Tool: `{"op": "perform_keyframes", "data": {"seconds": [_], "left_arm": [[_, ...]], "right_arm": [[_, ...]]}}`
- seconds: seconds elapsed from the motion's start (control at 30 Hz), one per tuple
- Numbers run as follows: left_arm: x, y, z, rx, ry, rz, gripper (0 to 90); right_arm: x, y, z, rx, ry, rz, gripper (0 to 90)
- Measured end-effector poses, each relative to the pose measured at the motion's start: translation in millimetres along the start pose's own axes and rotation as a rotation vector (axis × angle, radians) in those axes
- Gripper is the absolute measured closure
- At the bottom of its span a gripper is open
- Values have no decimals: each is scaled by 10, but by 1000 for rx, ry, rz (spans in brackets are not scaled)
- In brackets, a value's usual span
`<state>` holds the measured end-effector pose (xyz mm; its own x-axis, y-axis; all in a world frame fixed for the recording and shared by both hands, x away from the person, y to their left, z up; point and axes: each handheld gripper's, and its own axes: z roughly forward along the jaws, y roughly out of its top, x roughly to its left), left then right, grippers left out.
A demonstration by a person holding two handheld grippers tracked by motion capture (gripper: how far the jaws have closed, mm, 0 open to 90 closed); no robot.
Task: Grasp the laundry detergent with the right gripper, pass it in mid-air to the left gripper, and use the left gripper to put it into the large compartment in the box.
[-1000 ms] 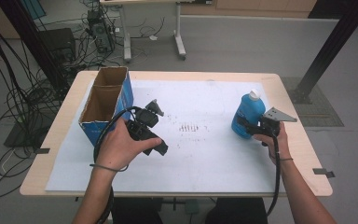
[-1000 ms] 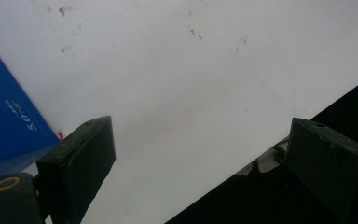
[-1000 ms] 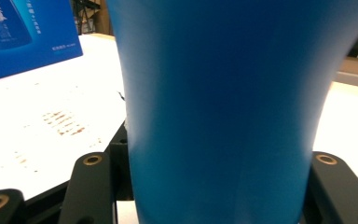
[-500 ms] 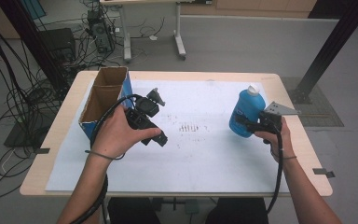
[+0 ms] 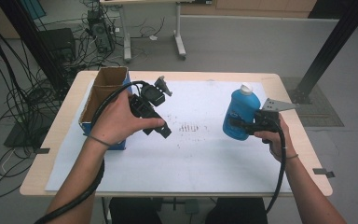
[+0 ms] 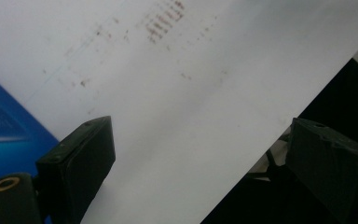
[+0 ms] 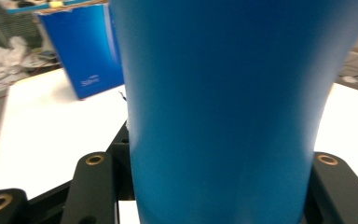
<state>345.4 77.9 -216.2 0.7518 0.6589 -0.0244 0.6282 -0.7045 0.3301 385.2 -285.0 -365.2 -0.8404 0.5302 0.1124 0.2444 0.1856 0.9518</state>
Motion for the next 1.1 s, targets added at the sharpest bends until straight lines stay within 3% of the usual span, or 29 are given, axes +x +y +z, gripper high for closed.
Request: {"op": "perform_keyframes", "data": {"seconds": [0.2, 0.57, 0.87, 1.1], "left_arm": [[-21, 80, -133, -18, 9, 80, 84], [-24, 161, -323, -45, 8, 191, 84], [-102, 221, -514, -57, -20, 323, 89], [-166, 296, -589, -44, -45, 383, 90]], "right_arm": [[122, 142, 33, 5, 96, -13, 441], [339, 375, 103, 35, 277, -68, 444], [474, 510, 185, 38, 371, -98, 444], [602, 583, 265, 61, 439, -133, 443]]}}
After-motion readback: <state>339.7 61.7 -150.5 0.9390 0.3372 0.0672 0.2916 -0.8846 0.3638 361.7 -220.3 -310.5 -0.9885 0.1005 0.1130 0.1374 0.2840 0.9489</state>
